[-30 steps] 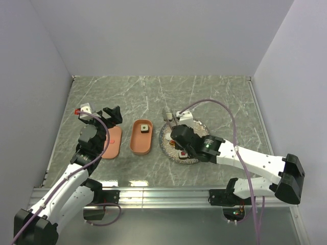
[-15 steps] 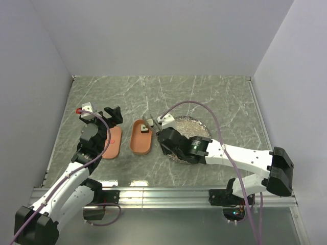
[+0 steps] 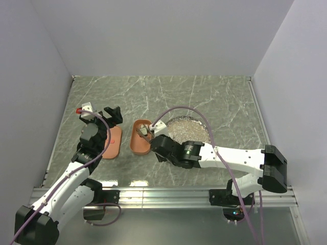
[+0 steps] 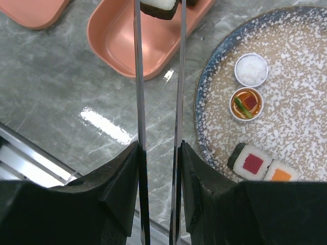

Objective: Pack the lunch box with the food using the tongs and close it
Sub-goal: Place the food into the lunch box

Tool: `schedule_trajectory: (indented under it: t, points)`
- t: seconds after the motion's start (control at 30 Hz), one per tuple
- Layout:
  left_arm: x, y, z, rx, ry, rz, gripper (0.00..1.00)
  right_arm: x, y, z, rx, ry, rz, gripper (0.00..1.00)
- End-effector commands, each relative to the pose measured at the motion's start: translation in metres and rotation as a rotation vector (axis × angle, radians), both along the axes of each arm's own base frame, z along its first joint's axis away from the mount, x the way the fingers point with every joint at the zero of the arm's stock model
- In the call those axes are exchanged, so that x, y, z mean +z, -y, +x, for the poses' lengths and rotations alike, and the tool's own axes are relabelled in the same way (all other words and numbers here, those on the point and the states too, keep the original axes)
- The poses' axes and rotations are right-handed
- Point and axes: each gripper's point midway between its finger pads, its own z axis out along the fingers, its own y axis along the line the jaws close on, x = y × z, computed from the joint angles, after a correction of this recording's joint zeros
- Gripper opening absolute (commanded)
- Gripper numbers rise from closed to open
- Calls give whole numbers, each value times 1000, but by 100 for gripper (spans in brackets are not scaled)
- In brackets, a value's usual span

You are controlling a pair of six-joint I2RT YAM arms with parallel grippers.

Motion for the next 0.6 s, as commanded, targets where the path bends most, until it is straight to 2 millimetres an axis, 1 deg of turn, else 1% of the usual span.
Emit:
schedule_trajectory:
  t: [0.0,0.27,0.47,0.57]
  points:
    - [19,1,2,-7,51,-29,99,12,-10,-2,-7,12,47,34]
    - [20,3,1,-15,54,-33,99,-8,-8,-4,-20,-21,-8,34]
    - [18,4,2,-21,50,-31,100,-11,-7,-4,-23,-22,-13,34]
    - [19,4,3,-20,48,-29,99,-11,-7,-4,-26,-23,-21,36]
